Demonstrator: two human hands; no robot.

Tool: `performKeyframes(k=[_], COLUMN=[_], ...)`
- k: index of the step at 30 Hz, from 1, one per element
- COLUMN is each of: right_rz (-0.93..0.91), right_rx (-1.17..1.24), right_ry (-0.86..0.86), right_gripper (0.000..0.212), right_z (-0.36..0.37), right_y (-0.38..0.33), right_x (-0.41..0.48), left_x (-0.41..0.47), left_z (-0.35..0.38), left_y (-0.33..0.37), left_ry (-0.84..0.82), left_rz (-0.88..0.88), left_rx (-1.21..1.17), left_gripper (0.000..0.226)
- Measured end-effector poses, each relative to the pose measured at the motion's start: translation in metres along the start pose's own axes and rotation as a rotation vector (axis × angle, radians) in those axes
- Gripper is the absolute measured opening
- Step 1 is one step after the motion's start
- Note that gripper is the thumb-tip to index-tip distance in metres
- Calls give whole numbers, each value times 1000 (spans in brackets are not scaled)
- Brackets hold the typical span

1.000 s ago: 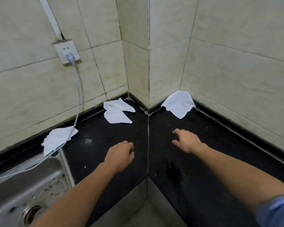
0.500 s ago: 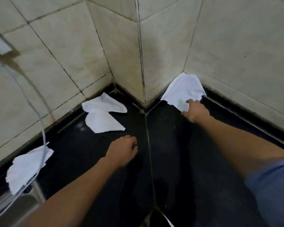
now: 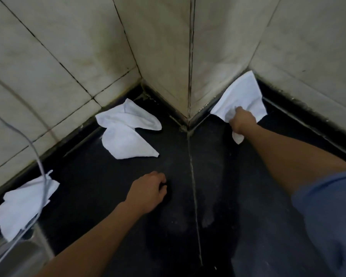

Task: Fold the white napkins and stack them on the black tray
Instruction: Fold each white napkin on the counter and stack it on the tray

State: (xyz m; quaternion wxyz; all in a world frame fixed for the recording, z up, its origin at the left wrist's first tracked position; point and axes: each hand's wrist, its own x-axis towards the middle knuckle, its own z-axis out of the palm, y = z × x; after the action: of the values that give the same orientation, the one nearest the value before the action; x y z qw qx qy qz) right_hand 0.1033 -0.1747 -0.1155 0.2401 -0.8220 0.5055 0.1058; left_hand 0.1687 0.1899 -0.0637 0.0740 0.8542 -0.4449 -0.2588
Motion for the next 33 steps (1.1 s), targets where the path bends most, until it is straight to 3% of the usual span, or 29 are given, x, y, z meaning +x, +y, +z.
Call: performKeyframes(k=[3,7,10,16,20,24,27,31,33], right_rz=[-35,-68,-124,-269,-326,-378,-349,-200,-93], right_rx=[-24,54,62,-66,-239,-229,-140,47,68], right_ry=[-30,-67,-74,-83,-158,-131,-102,143,116], right_gripper=[40,49,29,24,33,51,64,51,56], right_z=[4,12,19,72,112,124,113,92,83], right_y=[-3,1,3,24,55,72,77,86,88], right_x=[-29,-105,-181,-302,-347,-367,-370,-345,-325], left_x=[-12,-34,-49,-82,-98,-100,-88,-56,-44], left_z=[-7,-18,-21,-3,24,49,61,68,70], left_y=[-7,-12,-15,-20,-12,2,13,22,30], left_ry=[28,49,58,39,-30,-120,-122,-68,-85], left_rz=[19,60,89,152,175,174,42,-224,-302], left_rx=[-11,-6,-13,-48,-5,-6,-142,-399,-508], left_gripper=[17,13,12,12,11,13,20,41,37])
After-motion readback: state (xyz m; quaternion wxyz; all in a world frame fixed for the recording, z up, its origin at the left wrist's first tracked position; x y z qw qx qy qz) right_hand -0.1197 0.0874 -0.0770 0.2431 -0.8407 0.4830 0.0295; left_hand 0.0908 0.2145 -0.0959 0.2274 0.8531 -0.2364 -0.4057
